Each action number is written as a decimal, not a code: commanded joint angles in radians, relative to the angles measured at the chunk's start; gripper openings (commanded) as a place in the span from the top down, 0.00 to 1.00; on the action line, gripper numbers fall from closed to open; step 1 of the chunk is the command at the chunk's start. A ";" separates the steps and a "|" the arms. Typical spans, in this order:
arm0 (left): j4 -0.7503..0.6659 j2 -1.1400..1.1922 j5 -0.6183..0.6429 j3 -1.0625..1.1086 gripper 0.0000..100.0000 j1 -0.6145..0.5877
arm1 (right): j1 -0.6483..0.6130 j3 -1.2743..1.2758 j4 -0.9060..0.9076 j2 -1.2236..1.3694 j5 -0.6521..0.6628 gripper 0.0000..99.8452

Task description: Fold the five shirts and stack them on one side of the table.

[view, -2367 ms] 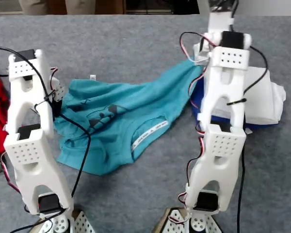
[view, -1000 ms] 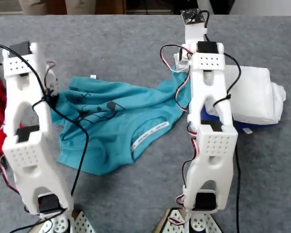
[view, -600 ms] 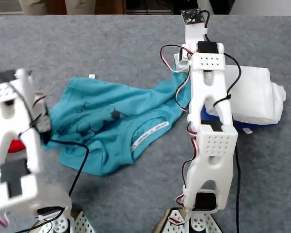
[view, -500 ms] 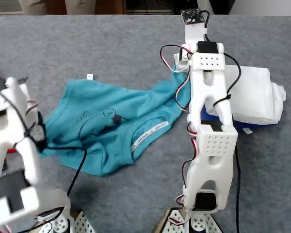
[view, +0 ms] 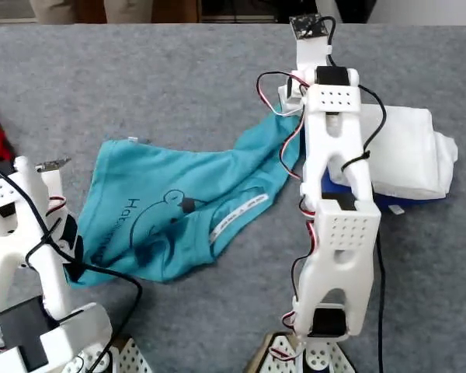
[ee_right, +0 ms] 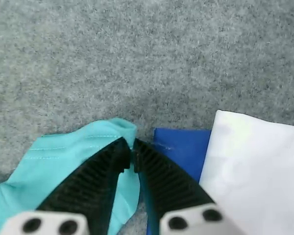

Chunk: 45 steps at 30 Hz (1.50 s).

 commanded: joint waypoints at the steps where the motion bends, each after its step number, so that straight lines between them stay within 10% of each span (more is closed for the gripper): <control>1: 0.012 -0.007 -0.008 -0.046 0.83 -0.029 | -0.010 -0.001 -0.018 -0.005 0.014 1.00; 13: 0.011 -0.005 0.014 -0.381 0.74 -0.187 | -0.012 -0.001 -0.017 -0.005 0.014 1.00; 26: -0.190 0.512 0.733 -0.870 0.74 0.273 | -0.012 -0.001 -0.017 -0.004 0.014 1.00; 45: 0.005 1.299 1.188 -1.901 0.74 0.310 | -0.030 0.001 -0.017 -0.004 0.014 1.00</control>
